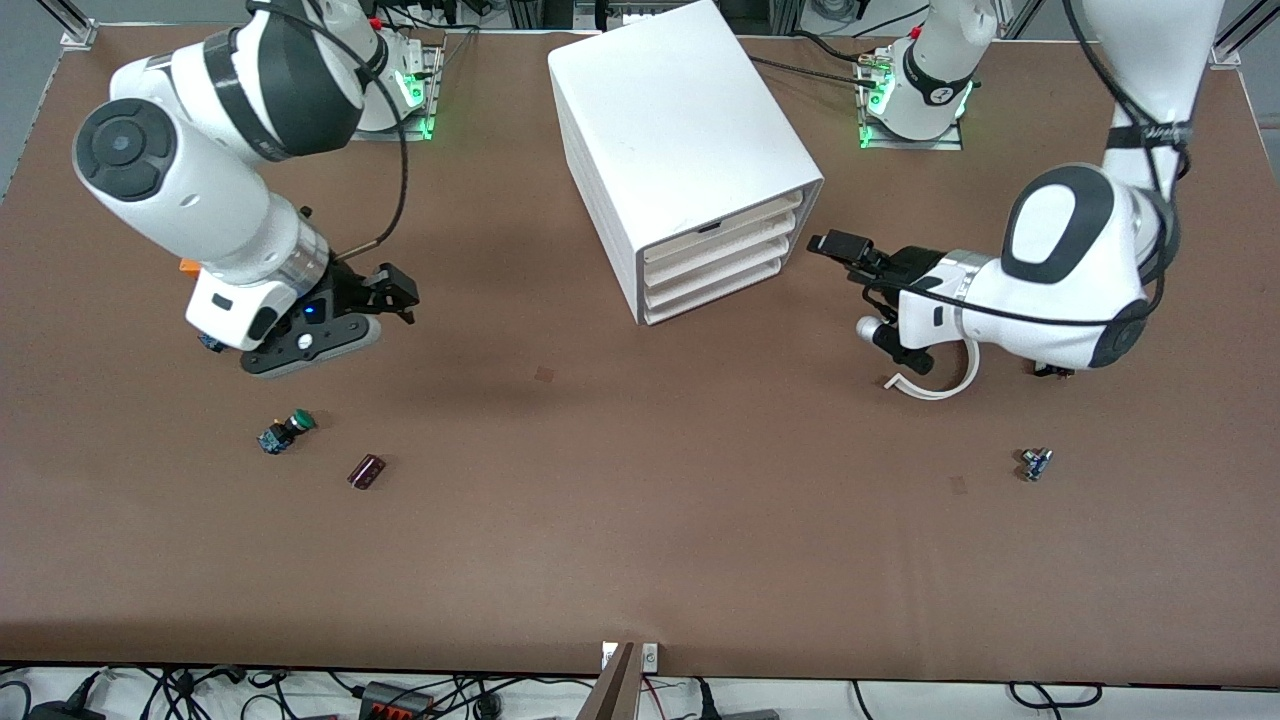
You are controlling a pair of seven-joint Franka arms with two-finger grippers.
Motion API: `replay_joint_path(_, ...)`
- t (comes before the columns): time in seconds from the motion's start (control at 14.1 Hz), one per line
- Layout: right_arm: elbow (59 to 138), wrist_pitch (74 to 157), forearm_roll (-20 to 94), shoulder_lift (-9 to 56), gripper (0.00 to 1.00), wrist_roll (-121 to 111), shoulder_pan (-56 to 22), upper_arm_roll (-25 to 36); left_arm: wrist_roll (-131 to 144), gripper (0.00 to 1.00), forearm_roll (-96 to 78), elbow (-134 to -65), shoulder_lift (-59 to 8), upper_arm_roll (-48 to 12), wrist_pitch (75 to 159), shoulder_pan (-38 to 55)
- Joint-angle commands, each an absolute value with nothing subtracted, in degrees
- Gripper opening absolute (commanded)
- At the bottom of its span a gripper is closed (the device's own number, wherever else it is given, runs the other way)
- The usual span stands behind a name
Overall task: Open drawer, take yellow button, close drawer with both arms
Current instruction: 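Grasp the front of the white drawer with the left gripper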
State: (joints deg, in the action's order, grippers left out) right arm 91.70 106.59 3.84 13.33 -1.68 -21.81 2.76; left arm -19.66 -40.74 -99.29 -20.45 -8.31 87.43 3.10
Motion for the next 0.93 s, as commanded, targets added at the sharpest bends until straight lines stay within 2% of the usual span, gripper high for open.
replay_joint_path(0.0,90.4,106.5,4.6,13.8,1.00,-1.1,-22.0,3.1,-31.3,1.00,-48.8,-107.9,-19.6,-8.2,93.1,2.5)
replay_joint_path(0.36,90.4,106.5,7.9,13.8,1.00,-1.1,-21.6,3.3,-42.3,1.00,-62.9,-117.4,-19.6,-8.3,94.0,3.0)
replay_joint_path(0.64,90.4,106.2,8.0,13.6,1.00,-2.1,-21.4,3.6,-48.4,0.99,-66.4,-120.9,-19.8,-9.0,93.4,3.2)
replay_joint_path(0.85,90.4,106.4,8.2,13.7,1.00,-1.8,-21.4,3.6,-52.1,0.82,-68.2,-123.1,-20.7,-11.7,92.9,3.2)
